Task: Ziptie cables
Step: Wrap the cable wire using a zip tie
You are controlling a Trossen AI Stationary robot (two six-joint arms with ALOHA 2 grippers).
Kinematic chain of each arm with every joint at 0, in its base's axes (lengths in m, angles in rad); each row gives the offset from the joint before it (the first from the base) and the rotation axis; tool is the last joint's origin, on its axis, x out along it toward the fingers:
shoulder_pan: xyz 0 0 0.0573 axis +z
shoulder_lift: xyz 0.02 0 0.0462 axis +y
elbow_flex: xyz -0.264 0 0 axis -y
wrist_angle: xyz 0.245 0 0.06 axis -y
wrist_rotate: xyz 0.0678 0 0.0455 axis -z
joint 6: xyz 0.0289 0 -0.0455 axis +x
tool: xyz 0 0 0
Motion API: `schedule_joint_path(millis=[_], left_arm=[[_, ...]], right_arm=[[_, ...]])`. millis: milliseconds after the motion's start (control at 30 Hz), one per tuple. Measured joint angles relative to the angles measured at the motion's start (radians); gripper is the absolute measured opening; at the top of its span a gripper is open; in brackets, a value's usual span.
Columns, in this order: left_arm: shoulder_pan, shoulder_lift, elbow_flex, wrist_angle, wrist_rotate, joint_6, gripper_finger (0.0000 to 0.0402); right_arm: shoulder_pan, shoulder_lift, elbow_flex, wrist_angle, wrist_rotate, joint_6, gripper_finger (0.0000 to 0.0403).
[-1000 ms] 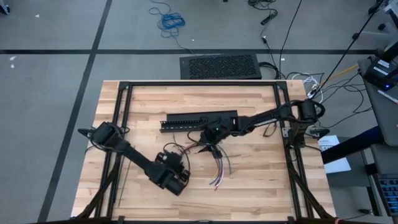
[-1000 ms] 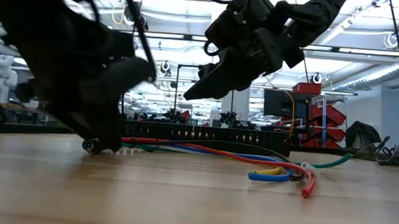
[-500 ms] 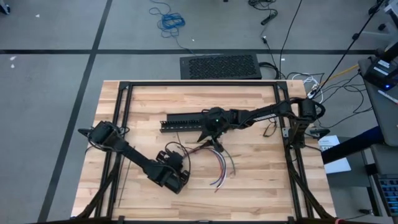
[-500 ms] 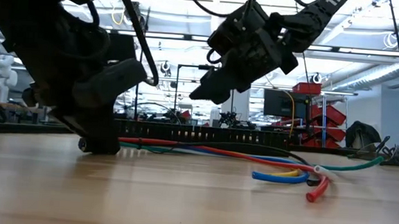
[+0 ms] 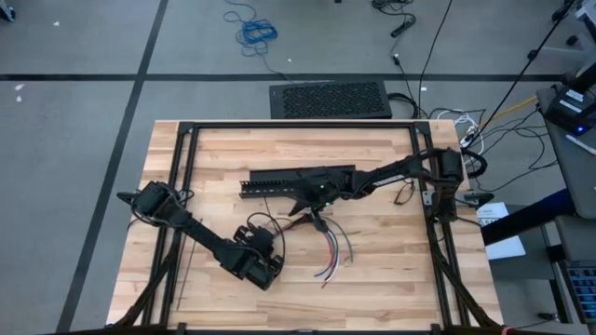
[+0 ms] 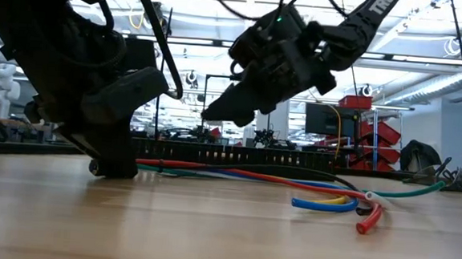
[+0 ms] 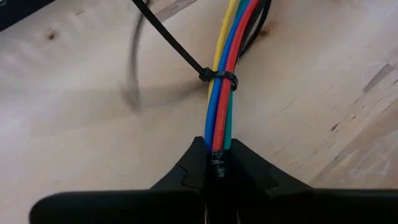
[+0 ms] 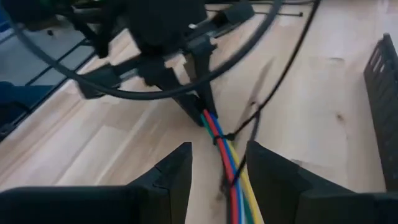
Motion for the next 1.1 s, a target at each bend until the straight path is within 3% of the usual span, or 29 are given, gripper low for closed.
schedule_joint_path(millis=[367,967,1100], left_arm=[[-0.01,0.001,0.0,0.003,-0.001,0.018,0.0048],[-0.01,0.001,0.0,0.002,-0.009,0.026,0.0048],[-0.01,0.001,0.0,0.002,-0.011,0.026,0.0048]], right_arm=[[-0.014,0.103,0.138,-0.092,0.001,-0.024,0.0141],[0.064,0.168,0.148,-0.108,-0.002,0.05,0.0141],[0.082,0.167,0.149,-0.101,0.092,0.044,0.0141]])
